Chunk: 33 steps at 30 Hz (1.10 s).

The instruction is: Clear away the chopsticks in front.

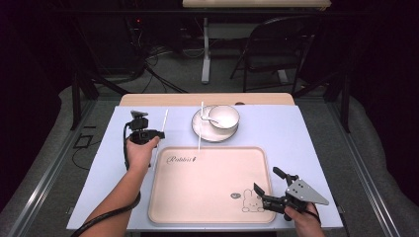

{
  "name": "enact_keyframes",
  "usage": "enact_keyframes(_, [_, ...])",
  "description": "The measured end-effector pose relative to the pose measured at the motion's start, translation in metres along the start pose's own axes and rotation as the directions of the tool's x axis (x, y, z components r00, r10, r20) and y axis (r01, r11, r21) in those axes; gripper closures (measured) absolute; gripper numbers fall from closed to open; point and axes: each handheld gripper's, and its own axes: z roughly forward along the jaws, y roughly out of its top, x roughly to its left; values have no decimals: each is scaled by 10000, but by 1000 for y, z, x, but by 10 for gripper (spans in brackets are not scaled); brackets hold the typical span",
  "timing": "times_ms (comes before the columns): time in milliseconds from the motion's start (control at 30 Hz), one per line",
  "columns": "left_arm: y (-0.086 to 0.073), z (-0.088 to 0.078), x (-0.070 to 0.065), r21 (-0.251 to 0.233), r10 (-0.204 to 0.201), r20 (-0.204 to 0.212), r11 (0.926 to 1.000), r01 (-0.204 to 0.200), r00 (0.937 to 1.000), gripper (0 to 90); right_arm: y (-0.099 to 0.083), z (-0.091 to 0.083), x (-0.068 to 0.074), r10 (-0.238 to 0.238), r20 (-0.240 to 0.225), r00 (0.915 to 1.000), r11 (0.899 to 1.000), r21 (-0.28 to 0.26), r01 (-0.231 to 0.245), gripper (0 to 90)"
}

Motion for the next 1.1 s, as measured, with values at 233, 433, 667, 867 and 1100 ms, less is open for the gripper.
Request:
enact_keyframes(233, [-36, -13, 7, -33, -119, 719, 9999, 122, 9973, 849, 0, 0, 1, -38, 0, 10000, 10000, 9, 38, 130])
enact_keyframes(433, [-68, -15, 8, 85, -134, 884, 9999, 127, 9960, 849, 0, 0, 1, -49, 21, 10000, 10000, 5, 49, 131])
enact_keyframes(667, [-96, -14, 7, 126, -201, 808, 9997, 191, 9965, 849, 0, 0, 2, -55, -11, 10000, 10000, -5, 55, 131])
enact_keyframes(867, [-116, -15, 4, 17, -302, 621, 9995, 301, 9976, 849, 0, -1, 3, -52, -84, 10000, 9999, -89, 51, 130])
enact_keyframes(1100, [-129, -14, 0, 19, -158, 192, 9999, 158, 9997, 849, 1, -1, 5, -56, -150, 9999, 9997, -221, 53, 131])
